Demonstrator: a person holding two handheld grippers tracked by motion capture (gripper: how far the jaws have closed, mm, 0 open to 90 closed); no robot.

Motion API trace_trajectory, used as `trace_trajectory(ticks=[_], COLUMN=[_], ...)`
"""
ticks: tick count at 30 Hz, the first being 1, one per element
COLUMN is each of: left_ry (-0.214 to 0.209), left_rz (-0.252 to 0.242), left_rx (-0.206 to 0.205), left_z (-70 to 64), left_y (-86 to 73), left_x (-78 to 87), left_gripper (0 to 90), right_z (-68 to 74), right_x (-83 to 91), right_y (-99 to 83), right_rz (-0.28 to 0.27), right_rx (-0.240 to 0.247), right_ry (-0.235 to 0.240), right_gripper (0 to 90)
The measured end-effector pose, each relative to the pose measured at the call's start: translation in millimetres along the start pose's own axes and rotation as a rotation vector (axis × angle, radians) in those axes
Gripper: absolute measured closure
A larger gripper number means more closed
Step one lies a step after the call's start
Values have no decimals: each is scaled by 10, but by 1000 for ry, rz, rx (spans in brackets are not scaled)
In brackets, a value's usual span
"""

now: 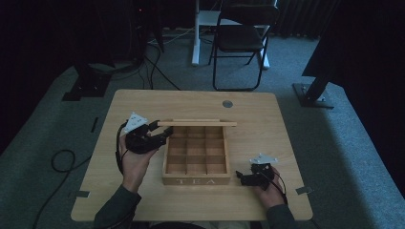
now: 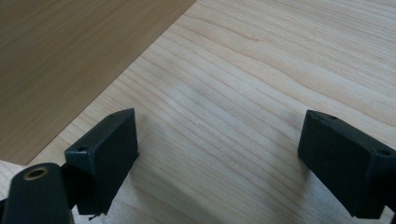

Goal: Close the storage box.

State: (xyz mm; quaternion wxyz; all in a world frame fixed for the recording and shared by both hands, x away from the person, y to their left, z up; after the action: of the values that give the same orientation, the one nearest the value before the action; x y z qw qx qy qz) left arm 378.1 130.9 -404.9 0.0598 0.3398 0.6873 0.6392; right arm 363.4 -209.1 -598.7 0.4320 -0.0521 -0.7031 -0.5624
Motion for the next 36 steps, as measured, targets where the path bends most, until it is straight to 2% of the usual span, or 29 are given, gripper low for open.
trace_trajectory(ticks=[3, 11, 36], left_ry=[-11, -6, -8], left_rz=[0, 13, 31], left_rx=[12, 6, 38], left_z=[1, -22, -78], left_y=[-29, -90, -317], left_x=[4, 29, 90], left_gripper=[402, 403, 402], right_z=[0, 1, -1], right_x=[0, 0, -1], right_y=[0, 0, 0], right_rz=[0, 0, -1], right_rx=[0, -1, 1], right_ry=[0, 0, 0], right_gripper=[117, 117, 117])
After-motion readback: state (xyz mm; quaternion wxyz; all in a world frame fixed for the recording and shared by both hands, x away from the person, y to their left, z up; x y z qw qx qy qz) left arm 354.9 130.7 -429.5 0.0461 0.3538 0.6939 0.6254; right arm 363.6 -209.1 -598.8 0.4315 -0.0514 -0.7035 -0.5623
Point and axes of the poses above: each handheld gripper's, and its own axes: x roughly backward along the jaws, y roughly out of its top, z roughly to its left, the point moved 7 cm from there along -x, roughly forward along the jaws, and after that the axes turned 2 degrees about -z, right-handed, at the moved point
